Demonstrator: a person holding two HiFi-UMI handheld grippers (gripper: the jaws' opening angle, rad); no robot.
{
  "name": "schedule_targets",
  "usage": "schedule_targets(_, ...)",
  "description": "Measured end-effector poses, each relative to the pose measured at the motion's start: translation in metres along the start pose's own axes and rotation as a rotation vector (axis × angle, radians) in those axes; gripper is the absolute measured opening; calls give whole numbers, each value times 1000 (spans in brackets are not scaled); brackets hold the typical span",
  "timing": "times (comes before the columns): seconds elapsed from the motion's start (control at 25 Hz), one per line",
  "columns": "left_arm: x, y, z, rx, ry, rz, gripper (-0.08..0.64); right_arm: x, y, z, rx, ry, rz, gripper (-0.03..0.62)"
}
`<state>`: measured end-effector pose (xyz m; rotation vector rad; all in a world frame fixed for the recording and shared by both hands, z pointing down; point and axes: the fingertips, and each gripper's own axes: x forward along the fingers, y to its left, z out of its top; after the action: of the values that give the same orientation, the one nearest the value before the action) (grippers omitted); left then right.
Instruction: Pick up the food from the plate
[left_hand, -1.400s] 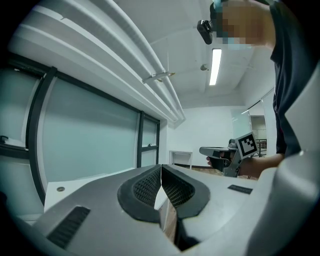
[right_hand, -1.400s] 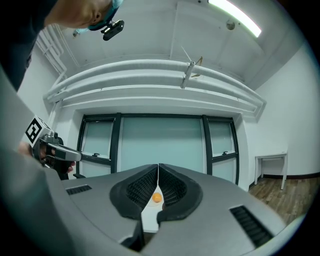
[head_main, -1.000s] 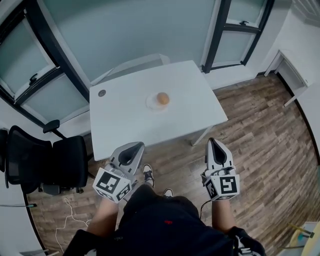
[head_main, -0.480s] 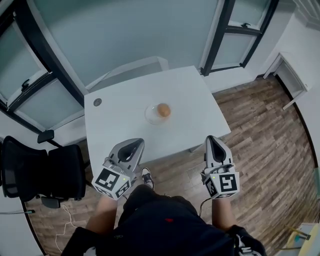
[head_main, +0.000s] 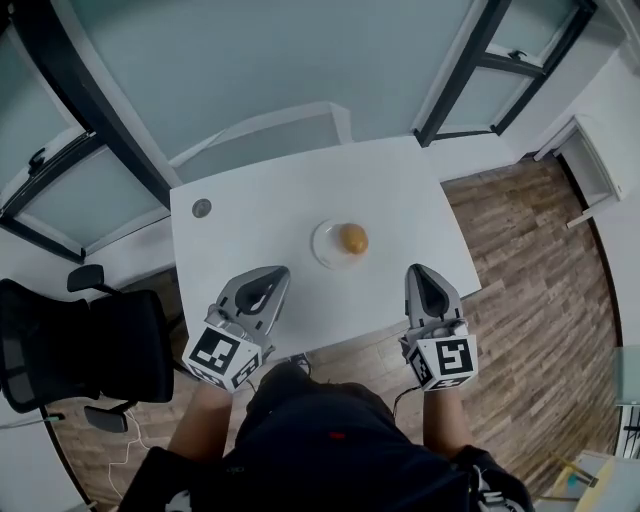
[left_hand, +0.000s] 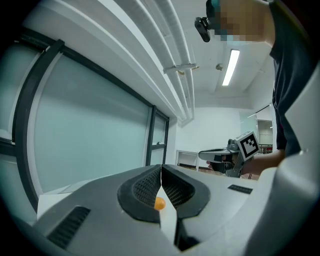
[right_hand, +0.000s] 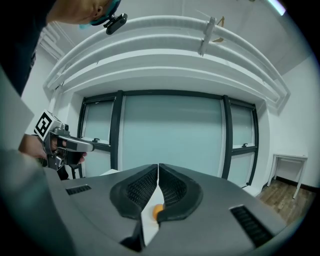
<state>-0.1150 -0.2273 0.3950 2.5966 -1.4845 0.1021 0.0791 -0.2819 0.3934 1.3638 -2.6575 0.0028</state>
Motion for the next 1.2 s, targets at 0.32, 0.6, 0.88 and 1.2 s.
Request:
schedule_targets(0.32,15,67,-20,-52,19,-22,23,82,24,-9,-52,91,21,26)
schedule_targets(0.6,41,80,-39,-67,50,-7,23,119,18,-39,-62,164,88,28)
schedule_targets(0.88,54,83,-49,-110,68,70,23,160,11,-85,-13,277,219,151)
schedule_targets(1.2,71,90,-63,-141,116,151,23,199,-2,-148,-28,405,282,263)
